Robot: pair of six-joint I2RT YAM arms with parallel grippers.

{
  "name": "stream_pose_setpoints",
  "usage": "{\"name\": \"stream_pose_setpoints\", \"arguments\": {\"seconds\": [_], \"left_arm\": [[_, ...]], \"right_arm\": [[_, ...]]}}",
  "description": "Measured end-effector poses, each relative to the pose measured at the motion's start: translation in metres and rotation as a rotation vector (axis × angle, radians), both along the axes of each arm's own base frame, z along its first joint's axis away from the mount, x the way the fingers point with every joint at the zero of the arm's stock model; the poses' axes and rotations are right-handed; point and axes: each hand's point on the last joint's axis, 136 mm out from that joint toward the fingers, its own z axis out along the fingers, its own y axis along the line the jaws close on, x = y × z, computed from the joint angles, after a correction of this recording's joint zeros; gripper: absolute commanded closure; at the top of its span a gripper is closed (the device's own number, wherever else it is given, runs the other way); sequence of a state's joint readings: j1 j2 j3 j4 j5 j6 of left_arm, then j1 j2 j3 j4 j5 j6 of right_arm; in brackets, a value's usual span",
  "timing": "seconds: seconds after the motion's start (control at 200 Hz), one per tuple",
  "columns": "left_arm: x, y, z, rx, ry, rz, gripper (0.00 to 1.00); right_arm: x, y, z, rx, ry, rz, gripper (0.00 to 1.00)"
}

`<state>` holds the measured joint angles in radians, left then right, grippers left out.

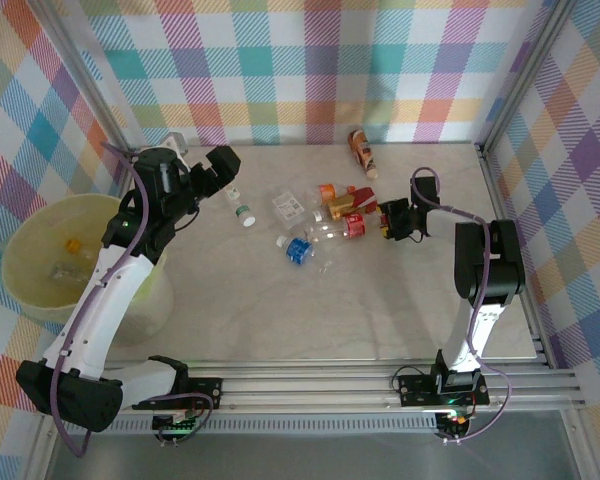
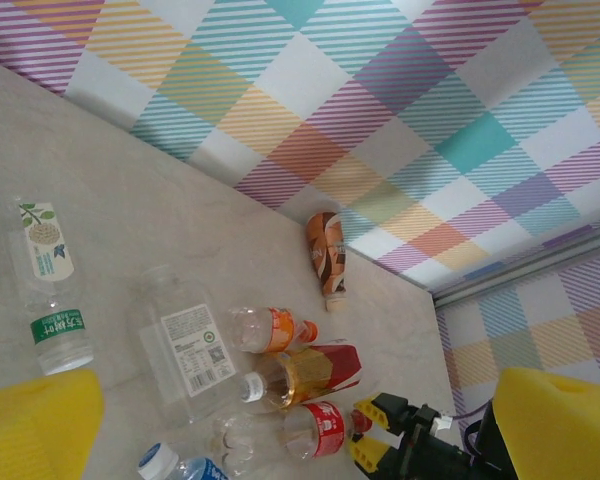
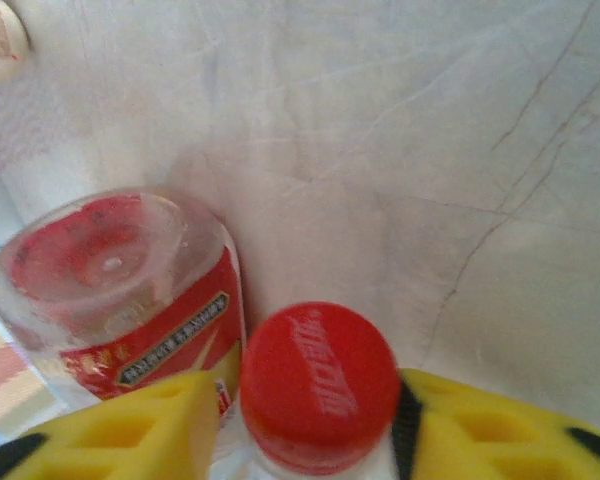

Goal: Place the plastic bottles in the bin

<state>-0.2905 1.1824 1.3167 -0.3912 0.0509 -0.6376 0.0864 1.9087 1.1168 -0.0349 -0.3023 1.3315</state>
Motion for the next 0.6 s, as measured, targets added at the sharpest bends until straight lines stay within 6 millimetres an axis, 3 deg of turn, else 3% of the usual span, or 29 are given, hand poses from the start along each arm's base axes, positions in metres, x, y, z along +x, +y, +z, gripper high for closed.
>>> {"name": "stream_pose_setpoints", "arguments": {"seconds": [0.285, 0.6], "left_arm": [[-0.001, -0.004, -0.001, -0.007, 0.004, -0.022, 0.00], [0.003, -0.021, -0.014, 0.010, 0.027, -0.091, 0.00]], "right_arm": [[-0.006, -0.007, 0.004, -0.031, -0.055, -0.025, 0.73], [-0.019, -0.027, 0.081, -0.155, -0.327, -0.043, 0.76]]}}
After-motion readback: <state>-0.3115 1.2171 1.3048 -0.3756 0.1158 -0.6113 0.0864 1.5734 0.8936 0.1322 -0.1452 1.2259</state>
